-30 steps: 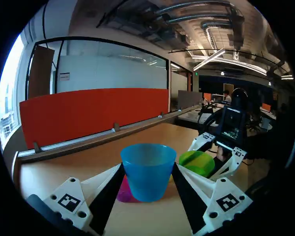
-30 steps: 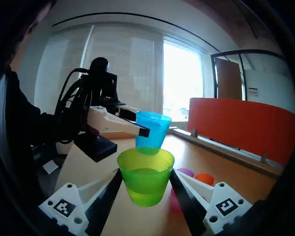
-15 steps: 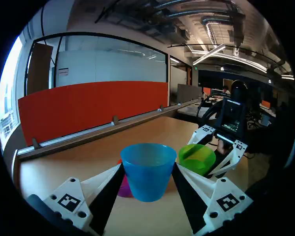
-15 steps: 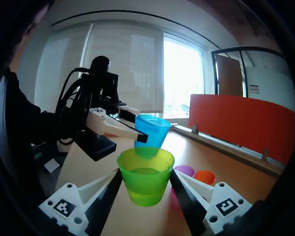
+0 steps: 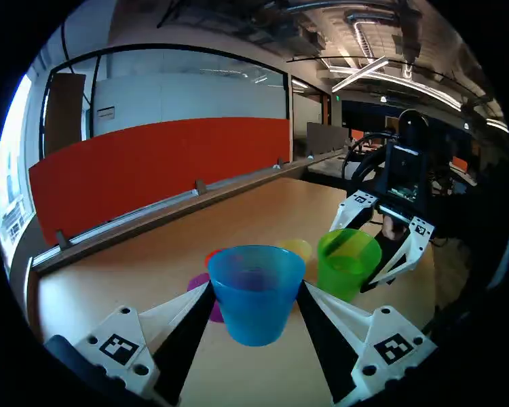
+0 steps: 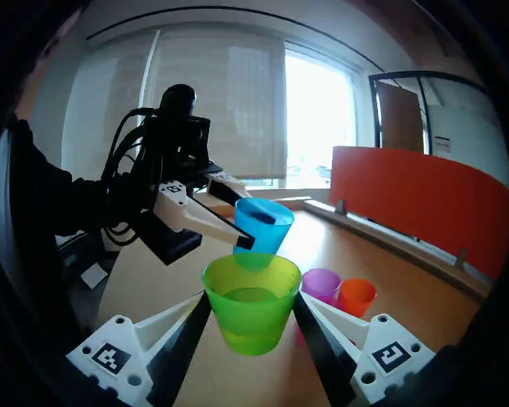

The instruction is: Pour water

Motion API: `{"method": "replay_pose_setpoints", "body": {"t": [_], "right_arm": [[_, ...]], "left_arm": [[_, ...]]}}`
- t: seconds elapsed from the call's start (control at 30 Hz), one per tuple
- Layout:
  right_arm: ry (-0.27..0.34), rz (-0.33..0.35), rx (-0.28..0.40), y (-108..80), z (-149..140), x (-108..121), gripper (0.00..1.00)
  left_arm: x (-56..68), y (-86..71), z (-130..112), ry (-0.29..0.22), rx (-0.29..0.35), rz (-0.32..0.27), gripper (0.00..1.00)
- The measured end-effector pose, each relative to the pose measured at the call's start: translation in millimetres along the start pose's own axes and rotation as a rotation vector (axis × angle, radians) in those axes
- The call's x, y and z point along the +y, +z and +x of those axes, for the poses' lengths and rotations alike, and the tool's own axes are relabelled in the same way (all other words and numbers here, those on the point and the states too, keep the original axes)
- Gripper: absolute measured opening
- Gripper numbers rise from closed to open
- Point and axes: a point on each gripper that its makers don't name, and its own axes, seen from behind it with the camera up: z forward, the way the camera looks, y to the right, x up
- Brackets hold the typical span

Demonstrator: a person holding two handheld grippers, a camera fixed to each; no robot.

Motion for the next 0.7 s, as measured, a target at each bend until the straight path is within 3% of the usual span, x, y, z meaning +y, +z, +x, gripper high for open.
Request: {"method": "replay_pose_setpoints", "body": {"t": [0.37,0.7], "right_arm": [[0.0,0.015,-0.081,0.1,-24.3,4.8,0.86],[0.003,0.031,-0.142,4.4,-42.0,4.9,0.86]], "left_arm": [[11.6,11.8,-29.7,0.034,-0.081,-0.04,0.84],[13.6,19.0,-54.8,0.048,-0.15,-0.06,0.84]]}}
